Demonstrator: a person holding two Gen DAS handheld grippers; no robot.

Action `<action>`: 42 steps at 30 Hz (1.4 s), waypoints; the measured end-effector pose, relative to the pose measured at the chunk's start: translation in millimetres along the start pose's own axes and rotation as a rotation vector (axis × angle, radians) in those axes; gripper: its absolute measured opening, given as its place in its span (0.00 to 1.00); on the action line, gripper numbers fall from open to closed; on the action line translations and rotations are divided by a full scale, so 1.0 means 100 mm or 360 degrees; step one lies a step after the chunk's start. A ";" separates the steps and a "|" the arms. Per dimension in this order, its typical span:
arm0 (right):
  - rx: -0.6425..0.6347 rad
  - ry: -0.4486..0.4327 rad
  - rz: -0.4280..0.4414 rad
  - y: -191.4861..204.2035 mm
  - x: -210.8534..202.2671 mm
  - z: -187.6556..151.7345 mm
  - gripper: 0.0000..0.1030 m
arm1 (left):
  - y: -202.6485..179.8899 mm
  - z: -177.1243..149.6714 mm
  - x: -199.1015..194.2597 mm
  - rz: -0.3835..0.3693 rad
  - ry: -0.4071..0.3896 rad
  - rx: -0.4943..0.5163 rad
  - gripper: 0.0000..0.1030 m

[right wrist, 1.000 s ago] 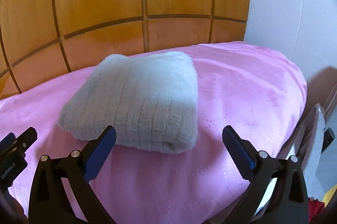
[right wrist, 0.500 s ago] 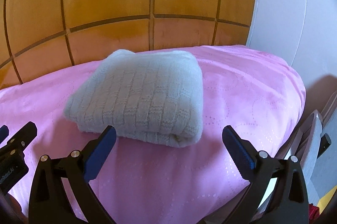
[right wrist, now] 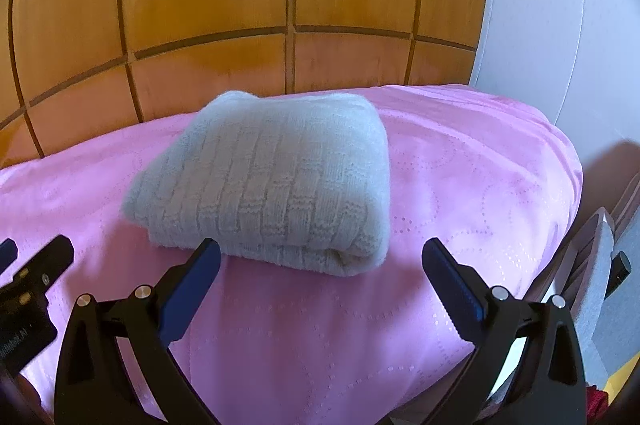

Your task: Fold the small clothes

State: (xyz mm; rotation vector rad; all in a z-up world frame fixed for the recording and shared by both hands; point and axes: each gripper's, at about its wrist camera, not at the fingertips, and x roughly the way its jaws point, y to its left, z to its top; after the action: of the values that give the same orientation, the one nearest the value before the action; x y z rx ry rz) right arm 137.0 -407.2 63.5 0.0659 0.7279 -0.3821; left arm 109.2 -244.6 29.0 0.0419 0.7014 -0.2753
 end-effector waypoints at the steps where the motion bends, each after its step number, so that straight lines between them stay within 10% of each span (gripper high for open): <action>1: 0.0011 0.0001 0.0001 -0.01 0.00 0.00 0.98 | -0.01 0.00 -0.01 0.0007 -0.0007 0.0006 0.96; 42: 0.0014 0.0049 0.0039 0.04 0.05 -0.08 0.98 | -0.03 -0.10 -0.04 0.0018 -0.0005 -0.0005 0.96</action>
State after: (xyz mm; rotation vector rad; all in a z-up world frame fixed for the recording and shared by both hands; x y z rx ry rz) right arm 136.6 -403.3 54.1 0.0891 0.7550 -0.3617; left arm 99.6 -245.7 24.0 0.0425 0.6984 -0.2634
